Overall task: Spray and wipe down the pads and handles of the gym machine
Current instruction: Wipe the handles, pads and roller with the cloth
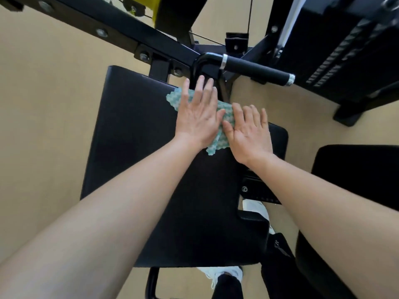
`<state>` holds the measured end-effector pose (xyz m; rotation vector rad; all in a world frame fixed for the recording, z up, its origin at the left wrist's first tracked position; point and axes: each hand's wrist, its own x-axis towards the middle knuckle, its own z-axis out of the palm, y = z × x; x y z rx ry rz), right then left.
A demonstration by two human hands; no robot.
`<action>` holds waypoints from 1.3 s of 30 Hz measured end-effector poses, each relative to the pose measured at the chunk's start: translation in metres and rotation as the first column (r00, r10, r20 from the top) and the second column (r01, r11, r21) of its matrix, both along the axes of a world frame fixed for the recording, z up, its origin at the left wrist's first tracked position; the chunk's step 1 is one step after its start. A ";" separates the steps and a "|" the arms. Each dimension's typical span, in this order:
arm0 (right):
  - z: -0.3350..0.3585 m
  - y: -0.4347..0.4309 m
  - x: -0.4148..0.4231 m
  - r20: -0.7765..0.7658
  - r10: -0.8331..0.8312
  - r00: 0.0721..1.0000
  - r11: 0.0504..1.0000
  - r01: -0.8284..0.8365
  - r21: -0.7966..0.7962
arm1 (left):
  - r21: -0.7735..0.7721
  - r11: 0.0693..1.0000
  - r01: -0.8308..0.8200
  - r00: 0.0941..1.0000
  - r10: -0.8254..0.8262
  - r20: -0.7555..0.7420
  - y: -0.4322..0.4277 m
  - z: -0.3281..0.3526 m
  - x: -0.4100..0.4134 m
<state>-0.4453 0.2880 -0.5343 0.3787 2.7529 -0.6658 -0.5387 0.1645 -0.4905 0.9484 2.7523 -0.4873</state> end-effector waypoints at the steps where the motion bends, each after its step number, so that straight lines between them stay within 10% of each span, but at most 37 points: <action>1: -0.003 0.007 0.011 0.039 -0.041 0.998 0.999 0.041 0.003 | -0.008 0.999 0.040 0.999 -0.040 0.036 0.011 -0.004 0.006; 14: -0.017 -0.003 0.109 0.327 -0.524 0.787 0.799 0.587 -0.132 | 0.102 0.801 0.590 0.778 -0.598 0.192 0.077 -0.040 0.034; 24: 0.010 0.002 0.118 0.280 -0.819 0.501 0.363 0.830 -0.424 | 0.121 0.643 0.756 0.590 -0.750 0.299 0.120 -0.053 0.042; 32: -0.019 0.032 0.083 0.634 -0.709 0.309 -0.131 0.825 -0.549 | 0.034 0.795 0.606 0.681 -0.541 0.494 0.159 -0.051 0.025; 39: -0.024 0.051 0.063 0.487 -0.709 0.511 0.080 0.744 -0.664 | 0.023 0.903 0.430 0.804 -0.394 0.445 0.130 -0.039 0.010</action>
